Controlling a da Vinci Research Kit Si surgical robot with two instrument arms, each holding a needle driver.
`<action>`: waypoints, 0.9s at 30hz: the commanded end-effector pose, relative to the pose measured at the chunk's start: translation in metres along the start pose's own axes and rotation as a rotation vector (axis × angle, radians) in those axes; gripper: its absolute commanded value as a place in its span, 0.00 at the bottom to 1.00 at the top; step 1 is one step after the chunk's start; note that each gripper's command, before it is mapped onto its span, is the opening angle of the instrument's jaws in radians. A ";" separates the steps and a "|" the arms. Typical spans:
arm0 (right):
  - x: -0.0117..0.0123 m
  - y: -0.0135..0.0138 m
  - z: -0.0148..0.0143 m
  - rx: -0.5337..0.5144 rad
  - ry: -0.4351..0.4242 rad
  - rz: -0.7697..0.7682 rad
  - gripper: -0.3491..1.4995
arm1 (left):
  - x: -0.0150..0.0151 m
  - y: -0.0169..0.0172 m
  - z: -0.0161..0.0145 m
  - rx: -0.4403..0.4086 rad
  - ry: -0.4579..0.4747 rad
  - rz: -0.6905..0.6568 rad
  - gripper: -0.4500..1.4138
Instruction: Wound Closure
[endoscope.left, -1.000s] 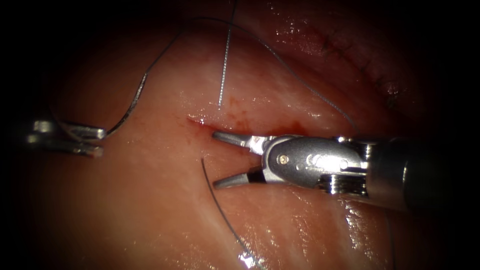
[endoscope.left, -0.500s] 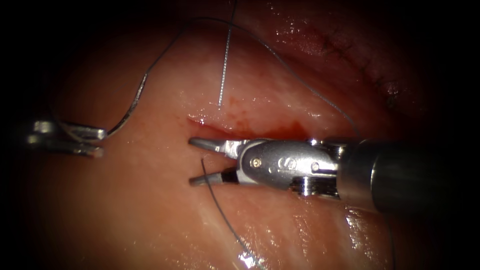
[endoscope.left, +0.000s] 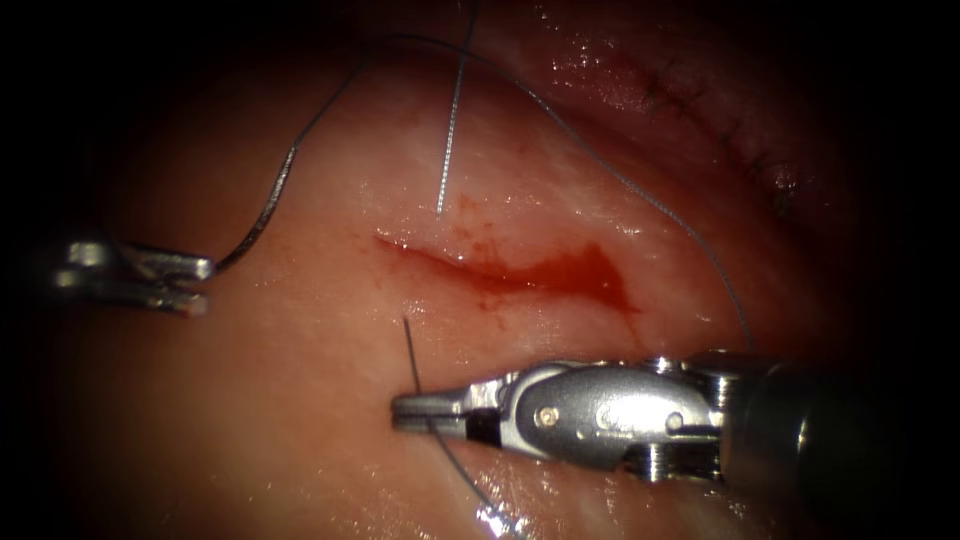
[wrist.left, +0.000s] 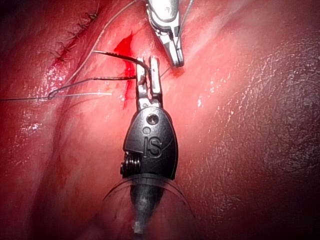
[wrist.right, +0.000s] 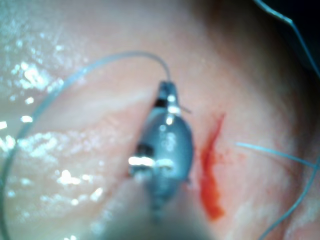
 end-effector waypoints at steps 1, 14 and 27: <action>0.0011 -0.0019 0.0009 0.014 0.014 0.000 0.00 | -0.0009 0.0005 0.0004 -0.001 0.001 -0.003 0.00; 0.0047 -0.0072 -0.0004 0.019 0.010 -0.030 0.05 | -0.0009 0.0006 0.0006 0.000 0.000 -0.002 0.00; -0.0020 0.0029 -0.0070 -0.225 -0.092 0.060 0.97 | -0.0009 0.0006 0.0006 0.000 0.000 -0.002 0.00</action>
